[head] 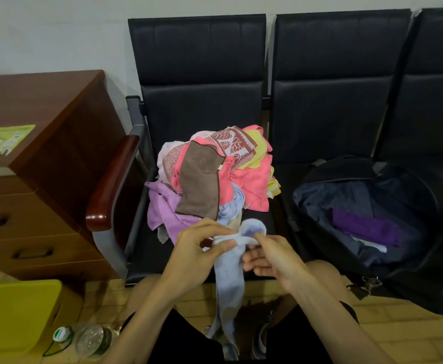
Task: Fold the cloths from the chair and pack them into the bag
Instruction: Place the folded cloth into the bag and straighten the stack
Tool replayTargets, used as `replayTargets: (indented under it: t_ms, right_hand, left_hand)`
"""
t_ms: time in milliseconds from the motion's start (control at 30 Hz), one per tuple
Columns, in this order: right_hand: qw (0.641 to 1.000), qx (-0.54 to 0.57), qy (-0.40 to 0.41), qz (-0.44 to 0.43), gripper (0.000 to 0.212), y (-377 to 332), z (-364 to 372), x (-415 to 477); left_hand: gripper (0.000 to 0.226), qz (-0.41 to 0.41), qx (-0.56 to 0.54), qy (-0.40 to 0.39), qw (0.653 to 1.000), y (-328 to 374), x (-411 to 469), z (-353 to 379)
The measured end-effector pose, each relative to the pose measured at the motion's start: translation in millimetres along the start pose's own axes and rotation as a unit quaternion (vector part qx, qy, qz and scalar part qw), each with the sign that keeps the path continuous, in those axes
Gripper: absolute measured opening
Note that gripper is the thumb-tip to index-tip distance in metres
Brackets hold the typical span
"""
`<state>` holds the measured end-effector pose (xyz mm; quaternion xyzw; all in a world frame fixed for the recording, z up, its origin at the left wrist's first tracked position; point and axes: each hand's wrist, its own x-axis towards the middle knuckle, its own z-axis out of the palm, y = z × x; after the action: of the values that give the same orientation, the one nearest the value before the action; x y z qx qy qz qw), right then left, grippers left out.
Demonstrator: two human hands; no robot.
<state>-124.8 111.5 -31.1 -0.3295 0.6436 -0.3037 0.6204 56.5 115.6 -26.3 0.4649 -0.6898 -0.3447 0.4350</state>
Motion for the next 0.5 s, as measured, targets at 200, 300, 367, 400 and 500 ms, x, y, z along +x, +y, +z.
replayTargets:
  t_ms: [200, 300, 367, 400, 500]
  right_hand:
    - [0.985, -0.082, 0.098, -0.119, 0.028, -9, -33, 19]
    - [0.955, -0.079, 0.11, -0.265, 0.03, -45, -43, 4]
    - [0.949, -0.073, 0.075, -0.297, 0.036, -57, -39, -5]
    - [0.95, -0.061, 0.06, -0.301, 0.038, -59, -37, -7]
    - [0.956, -0.002, 0.021, -0.293, 0.042, -58, -28, -14]
  left_hand:
    - [0.022, -0.013, 0.015, 0.01, 1.0, -4, 10, -25]
    - [0.02, -0.055, 0.004, 0.034, 0.998, -6, 14, -35]
    - [0.018, -0.058, -0.008, 0.05, 0.997, -2, 17, -39]
    - [0.015, -0.055, -0.016, 0.055, 0.997, 1, 18, -39]
    - [0.011, -0.034, -0.039, 0.069, 0.996, 10, 19, -38]
